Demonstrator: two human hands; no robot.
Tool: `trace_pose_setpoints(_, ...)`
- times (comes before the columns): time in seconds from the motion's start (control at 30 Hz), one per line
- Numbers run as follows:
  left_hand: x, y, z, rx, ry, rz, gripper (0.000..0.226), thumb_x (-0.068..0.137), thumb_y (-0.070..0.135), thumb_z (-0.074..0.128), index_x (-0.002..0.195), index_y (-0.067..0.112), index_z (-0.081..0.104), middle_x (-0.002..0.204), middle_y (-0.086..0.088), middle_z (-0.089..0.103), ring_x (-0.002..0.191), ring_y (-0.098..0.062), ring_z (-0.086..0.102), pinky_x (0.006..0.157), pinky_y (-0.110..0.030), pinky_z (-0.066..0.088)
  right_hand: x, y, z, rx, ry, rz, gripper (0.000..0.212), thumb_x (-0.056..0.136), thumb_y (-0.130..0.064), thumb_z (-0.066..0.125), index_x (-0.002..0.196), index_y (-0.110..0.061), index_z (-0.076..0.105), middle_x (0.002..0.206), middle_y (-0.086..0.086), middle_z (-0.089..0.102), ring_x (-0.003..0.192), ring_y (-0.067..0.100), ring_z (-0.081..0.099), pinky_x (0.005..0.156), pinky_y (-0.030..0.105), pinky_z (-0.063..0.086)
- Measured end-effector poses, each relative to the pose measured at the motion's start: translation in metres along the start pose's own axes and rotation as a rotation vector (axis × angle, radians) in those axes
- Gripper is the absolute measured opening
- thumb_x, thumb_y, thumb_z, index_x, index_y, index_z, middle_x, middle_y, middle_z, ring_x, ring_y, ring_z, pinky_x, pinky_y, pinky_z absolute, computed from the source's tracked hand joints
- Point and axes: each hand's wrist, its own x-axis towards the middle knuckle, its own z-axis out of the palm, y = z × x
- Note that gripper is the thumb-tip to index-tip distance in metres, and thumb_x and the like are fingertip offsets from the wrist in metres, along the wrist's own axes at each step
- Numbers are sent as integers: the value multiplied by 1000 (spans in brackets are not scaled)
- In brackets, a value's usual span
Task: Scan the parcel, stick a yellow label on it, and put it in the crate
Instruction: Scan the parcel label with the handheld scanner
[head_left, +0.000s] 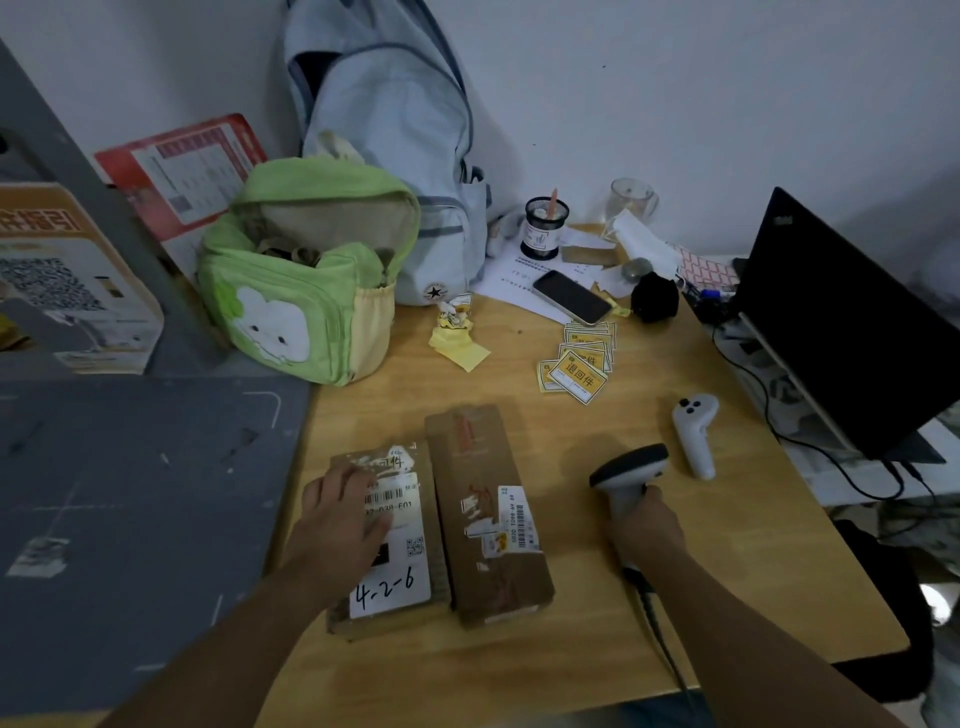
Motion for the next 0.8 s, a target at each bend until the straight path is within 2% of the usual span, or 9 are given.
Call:
trace_pose_setpoints(0.07,0,2,-1,-6,-18,-3,51,92,38,49,137,17,36,149,1,26,132,-22,21,103,-41,37,-1,2,-2,37,27,22,35,90,-29,54,116,-9,42,78,2,49,58,13,44,45,26,33)
trace_pose_setpoints(0.2,2,4,-7,11,-65,-6,53,92,34,51,139,17,34,148,1,25,131,-22,26,105,-41,40,-9,2,-18,158,77,-30,24,85,-25,58,96,-13,40,84,4,56,61,11,48,45,26,33)
trace_pose_setpoints(0.27,3,4,-10,29,-117,0,57,91,29,54,142,16,31,150,1,24,130,-22,30,104,-40,42,-16,-4,-30,213,106,-73,25,78,-15,62,92,-12,41,75,3,54,61,14,52,45,24,34)
trace_pose_setpoints(0.33,2,4,-14,55,-179,3,63,91,28,54,145,14,27,154,-1,22,132,-23,32,106,-41,41,-23,-14,-43,252,146,-124,19,75,-8,60,78,-10,42,63,2,49,53,14,48,45,22,32)
trace_pose_setpoints(0.43,-2,7,-19,102,-254,2,64,91,28,53,147,14,25,159,-3,15,139,-25,28,110,-41,38,-34,-34,-63,259,231,-252,35,74,3,59,55,-12,32,49,0,35,42,13,34,42,22,25)
trace_pose_setpoints(0.57,-12,9,-23,138,-301,9,60,90,29,55,143,14,32,156,-7,24,137,-25,33,109,-39,38,-48,-57,-85,243,221,-354,41,76,3,59,56,-15,28,51,-1,32,46,11,30,44,24,23)
trace_pose_setpoints(0.67,-18,10,-28,120,-319,26,47,90,28,54,133,12,45,146,-6,36,126,-24,44,102,-38,44,-58,-68,-98,292,114,-339,29,76,-8,57,59,-22,39,53,-3,43,48,11,39,46,22,31)
trace_pose_setpoints(0.7,-21,10,-29,118,-320,32,44,90,27,54,130,11,48,143,-6,38,124,-23,46,101,-37,46,-63,-71,-102,308,77,-317,25,73,-10,55,58,-24,42,49,-6,45,45,12,41,45,24,34)
trace_pose_setpoints(0.8,-27,11,-31,81,-313,37,34,89,23,55,121,12,54,133,-4,45,113,-20,53,92,-33,50,-75,-79,-112,249,-40,-364,21,67,-2,50,54,-14,40,35,-6,36,35,14,33,43,25,30)
